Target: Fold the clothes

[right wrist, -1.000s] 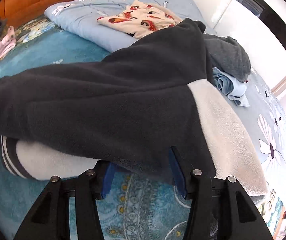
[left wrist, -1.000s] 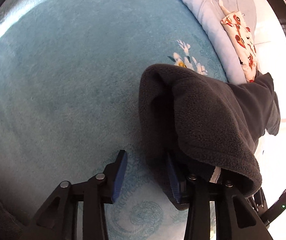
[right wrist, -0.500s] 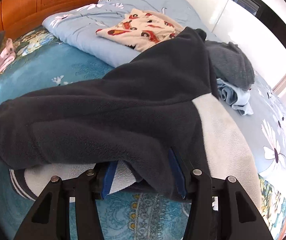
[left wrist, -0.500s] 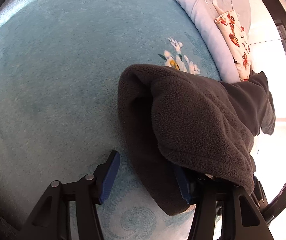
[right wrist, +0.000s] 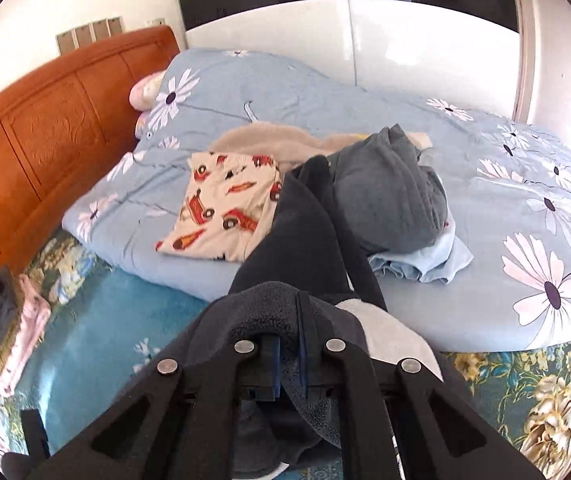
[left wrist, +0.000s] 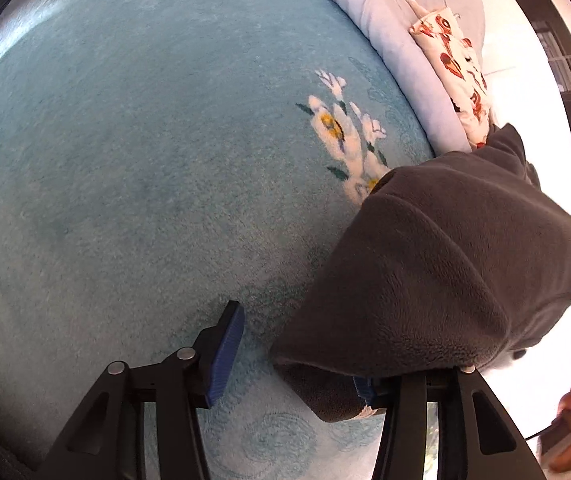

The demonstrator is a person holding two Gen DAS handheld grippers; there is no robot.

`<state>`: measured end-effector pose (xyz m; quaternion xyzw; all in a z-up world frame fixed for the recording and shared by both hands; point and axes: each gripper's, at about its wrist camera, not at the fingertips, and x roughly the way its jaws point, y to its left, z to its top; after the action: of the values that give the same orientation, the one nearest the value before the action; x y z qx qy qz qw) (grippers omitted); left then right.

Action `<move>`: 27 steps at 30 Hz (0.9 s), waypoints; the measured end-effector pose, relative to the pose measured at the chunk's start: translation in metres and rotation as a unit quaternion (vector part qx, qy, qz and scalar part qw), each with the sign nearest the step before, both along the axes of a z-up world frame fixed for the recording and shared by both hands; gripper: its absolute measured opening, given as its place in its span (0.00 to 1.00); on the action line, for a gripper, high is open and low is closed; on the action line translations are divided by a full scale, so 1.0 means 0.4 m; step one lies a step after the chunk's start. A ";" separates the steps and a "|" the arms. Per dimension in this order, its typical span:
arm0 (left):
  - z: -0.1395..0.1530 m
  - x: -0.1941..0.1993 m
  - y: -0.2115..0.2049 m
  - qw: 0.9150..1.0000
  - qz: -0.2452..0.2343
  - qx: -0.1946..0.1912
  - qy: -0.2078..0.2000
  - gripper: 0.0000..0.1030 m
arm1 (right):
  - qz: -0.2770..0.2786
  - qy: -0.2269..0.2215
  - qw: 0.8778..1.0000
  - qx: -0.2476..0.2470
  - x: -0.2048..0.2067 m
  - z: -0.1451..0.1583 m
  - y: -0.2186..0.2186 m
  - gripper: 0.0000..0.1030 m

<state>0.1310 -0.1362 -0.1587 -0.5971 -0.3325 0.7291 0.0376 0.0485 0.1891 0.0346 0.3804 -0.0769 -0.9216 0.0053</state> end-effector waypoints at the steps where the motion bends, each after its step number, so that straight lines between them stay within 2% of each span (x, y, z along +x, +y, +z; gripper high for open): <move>1: 0.009 -0.004 0.013 1.000 -0.013 -0.015 0.009 0.50 | -0.002 0.005 1.000 -0.007 0.000 0.016 0.006 0.06; 3: 0.030 -0.010 0.041 0.997 -0.042 -0.049 0.031 0.49 | -0.004 0.014 1.000 -0.016 -0.010 0.042 0.015 0.06; 4: 0.042 -0.011 0.053 0.995 -0.056 -0.068 0.045 0.43 | -0.005 0.016 1.000 -0.018 -0.004 0.052 0.022 0.06; 5: 0.055 -0.012 0.063 0.993 -0.068 -0.082 0.058 0.28 | -0.006 0.019 1.000 -0.020 0.003 0.063 0.028 0.06; 7: 0.082 -0.016 0.079 0.987 -0.087 -0.103 0.085 0.11 | -0.006 0.027 0.999 -0.027 0.022 0.086 0.037 0.06; 8: 0.097 -0.019 0.086 0.985 -0.091 -0.110 0.100 0.07 | -0.006 0.033 0.999 -0.029 0.033 0.100 0.040 0.06; 13: 0.220 -0.018 0.088 0.968 -0.085 -0.157 0.177 0.06 | -0.003 0.075 0.997 -0.021 0.095 0.189 0.052 0.06; 16: 0.335 -0.017 0.071 0.955 -0.073 -0.180 0.225 0.06 | -0.009 0.104 0.994 -0.024 0.134 0.250 0.069 0.06; 19: 0.480 -0.012 0.063 0.933 -0.070 -0.210 0.282 0.06 | -0.015 0.134 0.990 -0.026 0.175 0.315 0.088 0.06; 22: 0.639 0.017 0.063 0.901 -0.063 -0.250 0.348 0.06 | -0.019 0.173 0.984 -0.030 0.227 0.395 0.112 0.06; 25: 0.785 0.066 0.045 0.876 -0.048 -0.264 0.401 0.06 | -0.014 0.219 0.975 -0.027 0.303 0.486 0.130 0.06; 27: 0.883 0.132 0.026 0.858 -0.037 -0.272 0.435 0.06 | -0.006 0.247 0.969 -0.027 0.365 0.541 0.138 0.06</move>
<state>0.1838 -0.1256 0.1944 -0.2175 -0.0485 0.9739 0.0421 0.1946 0.2443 0.2509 0.1398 -0.1002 -0.9847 0.0285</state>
